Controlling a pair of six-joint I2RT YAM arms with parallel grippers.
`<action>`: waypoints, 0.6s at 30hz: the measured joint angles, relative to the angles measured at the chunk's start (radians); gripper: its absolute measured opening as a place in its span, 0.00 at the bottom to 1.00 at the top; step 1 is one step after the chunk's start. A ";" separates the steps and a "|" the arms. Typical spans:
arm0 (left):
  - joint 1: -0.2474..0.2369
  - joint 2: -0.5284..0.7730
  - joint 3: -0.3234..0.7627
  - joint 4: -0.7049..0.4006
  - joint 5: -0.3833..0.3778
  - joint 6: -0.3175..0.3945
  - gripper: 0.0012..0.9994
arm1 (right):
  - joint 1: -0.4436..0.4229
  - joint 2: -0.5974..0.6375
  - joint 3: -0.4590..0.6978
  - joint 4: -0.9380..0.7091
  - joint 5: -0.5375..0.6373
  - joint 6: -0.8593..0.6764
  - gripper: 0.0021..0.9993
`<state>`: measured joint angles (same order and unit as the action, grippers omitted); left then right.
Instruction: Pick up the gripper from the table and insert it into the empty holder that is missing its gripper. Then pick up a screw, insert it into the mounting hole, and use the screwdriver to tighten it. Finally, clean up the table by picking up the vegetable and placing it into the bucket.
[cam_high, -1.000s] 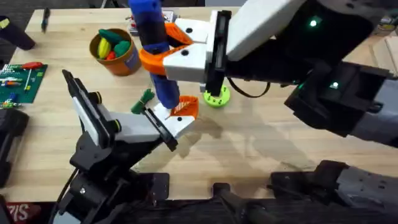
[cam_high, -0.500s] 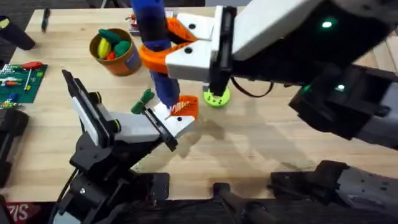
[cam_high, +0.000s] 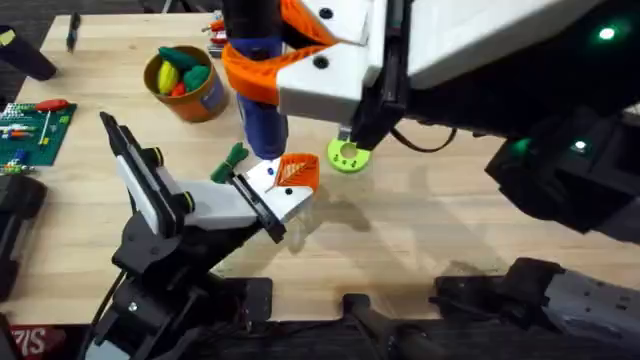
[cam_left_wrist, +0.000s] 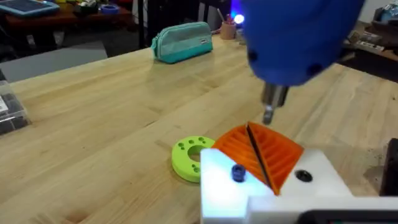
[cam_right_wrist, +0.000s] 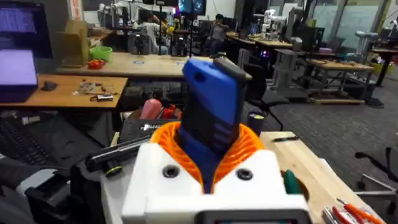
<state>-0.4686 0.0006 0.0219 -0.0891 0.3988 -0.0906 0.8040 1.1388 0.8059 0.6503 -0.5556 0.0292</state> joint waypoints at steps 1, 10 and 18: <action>0.000 0.000 0.000 0.000 0.000 0.000 0.01 | 0.000 0.006 0.000 0.001 0.000 0.000 0.05; 0.000 0.000 0.000 0.000 0.000 0.000 0.01 | 0.000 0.028 0.000 0.009 0.000 0.000 0.05; 0.000 0.000 0.000 0.000 0.001 0.000 0.01 | 0.000 0.045 0.000 0.021 0.000 0.000 0.05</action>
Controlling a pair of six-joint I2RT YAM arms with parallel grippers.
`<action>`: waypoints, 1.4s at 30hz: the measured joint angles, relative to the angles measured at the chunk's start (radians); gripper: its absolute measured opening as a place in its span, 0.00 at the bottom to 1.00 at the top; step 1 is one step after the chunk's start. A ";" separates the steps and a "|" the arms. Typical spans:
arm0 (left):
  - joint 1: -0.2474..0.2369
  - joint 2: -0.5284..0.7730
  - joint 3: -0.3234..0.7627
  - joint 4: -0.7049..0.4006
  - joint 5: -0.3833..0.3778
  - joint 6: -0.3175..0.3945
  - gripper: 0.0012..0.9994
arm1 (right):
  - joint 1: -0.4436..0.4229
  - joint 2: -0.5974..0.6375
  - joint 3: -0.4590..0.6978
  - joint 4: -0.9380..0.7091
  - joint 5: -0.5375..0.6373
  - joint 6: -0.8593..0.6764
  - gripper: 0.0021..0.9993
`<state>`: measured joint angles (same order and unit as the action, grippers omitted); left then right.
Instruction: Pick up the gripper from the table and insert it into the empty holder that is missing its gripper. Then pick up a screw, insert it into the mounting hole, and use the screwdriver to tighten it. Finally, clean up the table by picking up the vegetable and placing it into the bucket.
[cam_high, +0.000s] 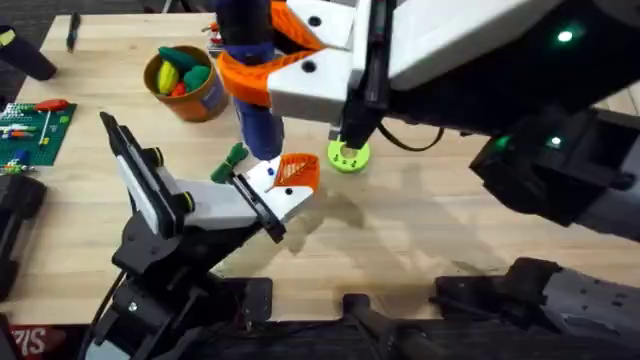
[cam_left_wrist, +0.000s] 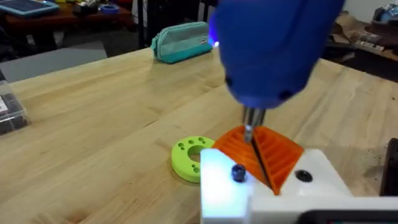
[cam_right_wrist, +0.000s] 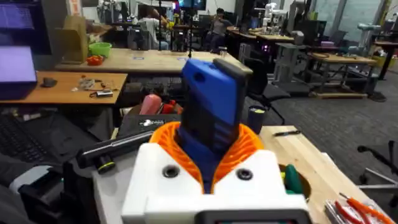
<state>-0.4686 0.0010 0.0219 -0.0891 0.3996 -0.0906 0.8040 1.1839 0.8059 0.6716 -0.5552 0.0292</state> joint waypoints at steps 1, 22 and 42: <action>0.000 0.000 0.000 0.000 0.000 0.000 0.01 | 0.000 0.005 0.000 -0.001 0.000 0.000 0.05; 0.000 0.000 0.000 0.000 0.000 0.000 0.01 | 0.000 0.026 0.000 -0.002 0.000 0.028 0.05; 0.000 0.000 0.000 0.000 0.000 0.000 0.01 | 0.000 0.061 0.000 -0.015 0.001 0.040 0.05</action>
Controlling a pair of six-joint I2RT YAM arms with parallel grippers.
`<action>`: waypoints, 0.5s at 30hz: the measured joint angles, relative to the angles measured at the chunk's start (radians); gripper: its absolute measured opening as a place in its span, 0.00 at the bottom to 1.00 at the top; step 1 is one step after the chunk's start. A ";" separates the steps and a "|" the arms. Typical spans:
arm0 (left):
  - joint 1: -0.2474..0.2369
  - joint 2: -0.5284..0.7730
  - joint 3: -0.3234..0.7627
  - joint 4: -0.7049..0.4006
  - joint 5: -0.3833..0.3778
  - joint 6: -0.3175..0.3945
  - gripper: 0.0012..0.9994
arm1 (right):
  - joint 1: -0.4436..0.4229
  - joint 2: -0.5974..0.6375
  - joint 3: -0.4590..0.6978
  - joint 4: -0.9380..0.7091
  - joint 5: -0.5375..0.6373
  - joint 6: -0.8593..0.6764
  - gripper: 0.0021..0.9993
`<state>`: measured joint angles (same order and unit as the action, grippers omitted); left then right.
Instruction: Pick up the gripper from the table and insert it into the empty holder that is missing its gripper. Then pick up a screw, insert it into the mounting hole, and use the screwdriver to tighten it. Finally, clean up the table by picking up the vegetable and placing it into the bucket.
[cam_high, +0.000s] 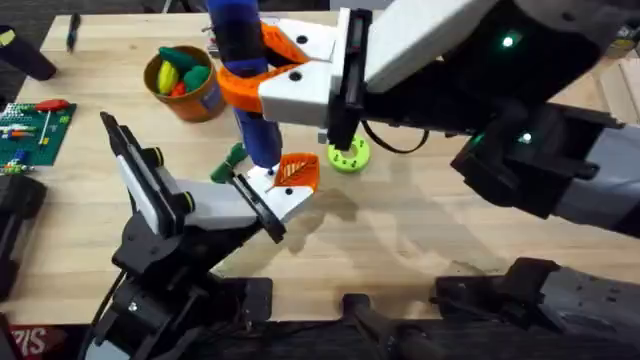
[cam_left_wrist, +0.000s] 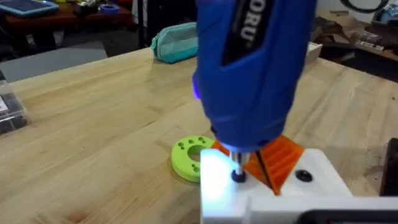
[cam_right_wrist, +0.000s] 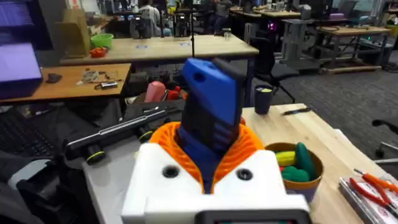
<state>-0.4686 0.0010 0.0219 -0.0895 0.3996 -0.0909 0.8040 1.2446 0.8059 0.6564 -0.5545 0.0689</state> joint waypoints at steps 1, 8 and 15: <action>0.000 0.000 0.000 0.000 0.000 0.000 0.01 | 0.000 0.000 0.000 -0.004 0.000 0.001 0.05; 0.000 0.000 0.000 0.000 0.000 0.000 0.01 | 0.000 0.000 0.000 -0.007 0.002 0.003 0.05; 0.000 0.000 0.000 -0.001 0.000 -0.005 0.01 | 0.000 -0.004 0.000 -0.021 0.008 0.003 0.05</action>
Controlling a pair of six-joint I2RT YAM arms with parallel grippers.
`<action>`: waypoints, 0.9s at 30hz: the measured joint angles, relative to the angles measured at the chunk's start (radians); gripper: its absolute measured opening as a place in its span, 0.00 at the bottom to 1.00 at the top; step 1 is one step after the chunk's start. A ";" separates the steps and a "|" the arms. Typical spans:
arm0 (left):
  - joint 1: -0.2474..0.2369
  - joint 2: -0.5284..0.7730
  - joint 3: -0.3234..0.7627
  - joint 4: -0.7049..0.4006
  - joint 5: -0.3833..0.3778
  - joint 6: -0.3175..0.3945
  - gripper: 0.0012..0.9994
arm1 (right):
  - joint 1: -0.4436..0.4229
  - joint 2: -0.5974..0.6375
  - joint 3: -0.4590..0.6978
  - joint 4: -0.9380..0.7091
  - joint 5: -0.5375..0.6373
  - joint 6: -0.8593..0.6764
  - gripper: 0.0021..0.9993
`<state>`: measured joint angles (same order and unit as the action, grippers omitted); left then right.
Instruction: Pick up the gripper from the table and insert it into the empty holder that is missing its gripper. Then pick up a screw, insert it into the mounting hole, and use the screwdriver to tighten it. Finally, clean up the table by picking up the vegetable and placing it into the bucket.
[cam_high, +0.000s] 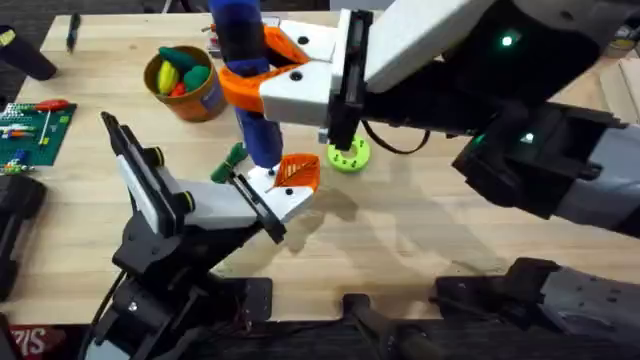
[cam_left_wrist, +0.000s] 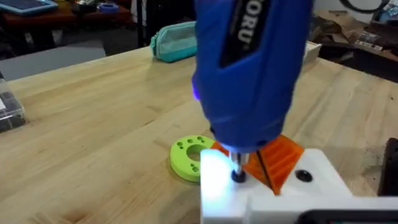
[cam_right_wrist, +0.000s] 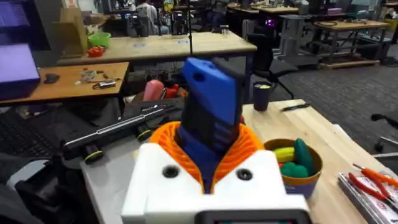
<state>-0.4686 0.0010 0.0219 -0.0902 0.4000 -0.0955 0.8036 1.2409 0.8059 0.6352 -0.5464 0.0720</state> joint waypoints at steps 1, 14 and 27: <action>0.000 0.000 0.000 0.000 0.000 0.000 0.01 | 0.000 -0.001 0.000 -0.001 0.000 0.000 0.05; 0.000 0.000 0.000 0.000 0.000 -0.003 0.01 | -0.002 -0.002 0.000 -0.008 0.003 0.001 0.05; 0.000 0.010 0.000 0.000 0.005 -0.011 0.01 | -0.003 -0.012 0.010 -0.067 0.014 0.002 0.05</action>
<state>-0.4686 0.0106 0.0219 -0.0906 0.4051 -0.1069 0.8010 1.2285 0.8163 0.5685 -0.5323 0.0742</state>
